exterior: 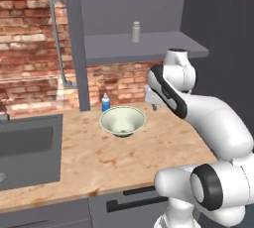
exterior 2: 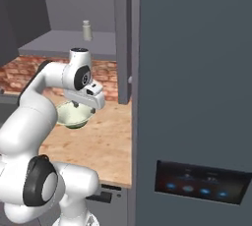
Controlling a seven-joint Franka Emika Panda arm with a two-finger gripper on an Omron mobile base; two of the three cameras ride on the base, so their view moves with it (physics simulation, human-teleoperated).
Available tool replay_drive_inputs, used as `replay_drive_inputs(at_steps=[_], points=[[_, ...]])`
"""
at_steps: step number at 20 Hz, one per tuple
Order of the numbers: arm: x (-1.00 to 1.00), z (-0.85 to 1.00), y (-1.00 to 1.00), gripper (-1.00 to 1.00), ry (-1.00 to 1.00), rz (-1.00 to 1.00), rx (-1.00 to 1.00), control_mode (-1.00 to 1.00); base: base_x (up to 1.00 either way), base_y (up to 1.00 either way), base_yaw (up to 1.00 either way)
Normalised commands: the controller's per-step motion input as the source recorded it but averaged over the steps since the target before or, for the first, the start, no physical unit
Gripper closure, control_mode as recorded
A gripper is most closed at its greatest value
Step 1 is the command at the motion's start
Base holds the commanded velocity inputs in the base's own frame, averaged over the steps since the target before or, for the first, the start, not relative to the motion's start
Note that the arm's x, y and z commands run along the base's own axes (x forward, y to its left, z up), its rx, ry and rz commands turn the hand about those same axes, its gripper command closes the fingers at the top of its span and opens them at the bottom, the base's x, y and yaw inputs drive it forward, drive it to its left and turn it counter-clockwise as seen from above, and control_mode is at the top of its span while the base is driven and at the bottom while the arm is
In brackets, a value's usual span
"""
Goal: Pick the mug and place it in the sink. Pick the bowl and place it in the open cabinet and then close the cabinet.
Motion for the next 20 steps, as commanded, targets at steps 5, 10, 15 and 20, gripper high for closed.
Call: replay_drive_inputs(at_steps=[5, 10, 15, 20], points=[[0.0, 0.0, 0.0, -1.0, 0.0, 0.0, 0.0, 1.0, 0.67, -0.96, 0.0], [0.0, 0.0, 0.0, -1.0, 0.0, 0.0, 0.0, 1.0, 0.53, -0.05, -0.01], [0.0, 0.0, 0.0, -1.0, 0.0, 0.0, 0.0, 1.0, 0.44, 0.18, 0.0], [0.0, 0.0, 0.0, -1.0, 0.0, 0.0, 0.0, 1.0, 0.4, 0.0, -0.05]])
